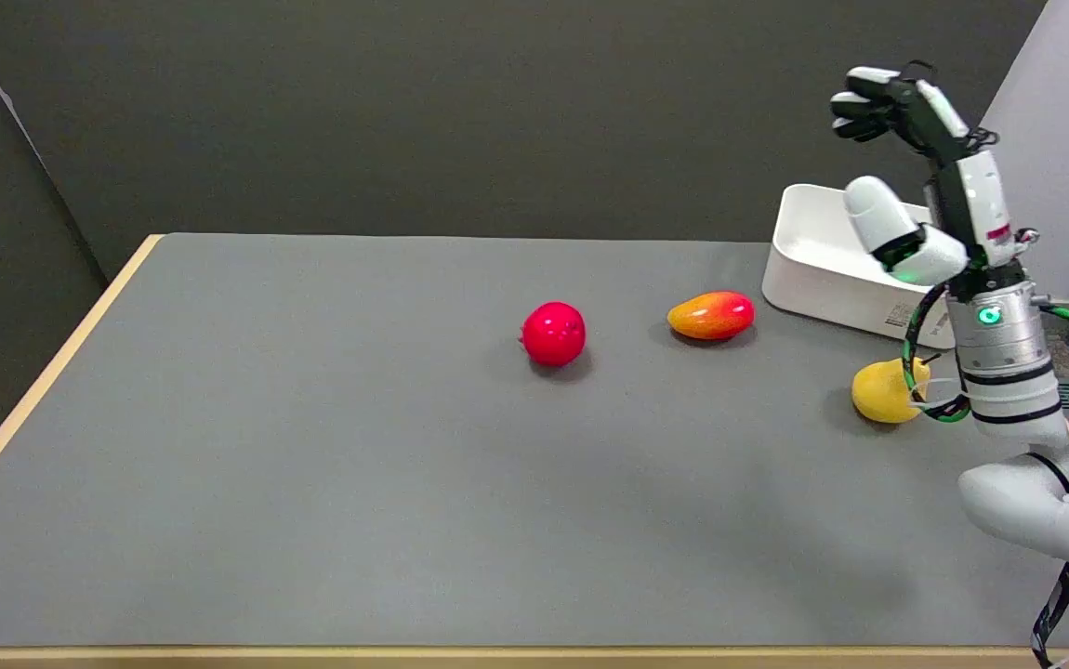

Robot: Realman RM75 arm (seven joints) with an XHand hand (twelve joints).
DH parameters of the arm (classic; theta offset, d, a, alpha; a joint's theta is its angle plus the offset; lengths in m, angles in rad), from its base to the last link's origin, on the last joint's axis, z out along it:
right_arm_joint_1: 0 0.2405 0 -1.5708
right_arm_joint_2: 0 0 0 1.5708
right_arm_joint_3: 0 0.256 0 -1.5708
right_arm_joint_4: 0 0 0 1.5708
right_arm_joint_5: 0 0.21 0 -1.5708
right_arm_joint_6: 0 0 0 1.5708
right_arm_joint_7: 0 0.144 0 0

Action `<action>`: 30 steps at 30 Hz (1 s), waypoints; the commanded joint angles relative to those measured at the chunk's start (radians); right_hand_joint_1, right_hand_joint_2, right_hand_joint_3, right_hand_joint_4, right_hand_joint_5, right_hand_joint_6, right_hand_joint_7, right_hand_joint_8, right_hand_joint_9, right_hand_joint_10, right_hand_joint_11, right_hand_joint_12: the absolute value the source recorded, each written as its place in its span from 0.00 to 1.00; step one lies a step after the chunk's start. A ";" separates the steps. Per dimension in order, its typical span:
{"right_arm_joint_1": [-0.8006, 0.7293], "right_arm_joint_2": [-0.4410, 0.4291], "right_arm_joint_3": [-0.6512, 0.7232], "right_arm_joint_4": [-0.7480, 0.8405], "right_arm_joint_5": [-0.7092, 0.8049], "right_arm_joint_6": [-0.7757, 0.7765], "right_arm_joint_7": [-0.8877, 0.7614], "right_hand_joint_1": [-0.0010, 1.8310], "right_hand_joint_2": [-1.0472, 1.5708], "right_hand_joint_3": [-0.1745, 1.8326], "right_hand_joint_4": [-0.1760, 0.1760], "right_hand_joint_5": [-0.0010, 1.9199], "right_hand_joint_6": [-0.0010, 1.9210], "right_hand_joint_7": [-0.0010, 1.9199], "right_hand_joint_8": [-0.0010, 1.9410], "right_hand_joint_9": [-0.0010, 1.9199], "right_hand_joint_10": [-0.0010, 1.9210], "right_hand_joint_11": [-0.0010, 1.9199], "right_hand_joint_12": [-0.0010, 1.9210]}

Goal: Pick up the pomegranate.

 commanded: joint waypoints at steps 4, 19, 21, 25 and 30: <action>0.050 0.010 0.156 0.300 -0.550 -0.531 -0.008 0.24 0.65 0.53 0.73 0.17 0.32 0.27 0.30 0.24 0.54 0.15 0.78; 0.283 0.037 -0.073 0.478 -1.004 -0.947 0.151 0.22 0.64 0.51 0.74 0.17 0.31 0.26 0.27 0.20 0.51 0.14 0.75; 0.315 0.037 -0.124 0.475 -1.034 -0.973 0.181 0.20 0.63 0.51 0.75 0.16 0.29 0.24 0.24 0.17 0.47 0.11 0.72; 0.391 0.037 -0.231 0.465 -1.101 -1.017 0.223 0.16 0.62 0.51 0.74 0.14 0.25 0.19 0.19 0.12 0.40 0.07 0.68; 0.413 0.027 -0.286 0.462 -1.170 -1.033 0.281 0.14 0.61 0.50 0.64 0.10 0.20 0.11 0.15 0.06 0.32 0.02 0.62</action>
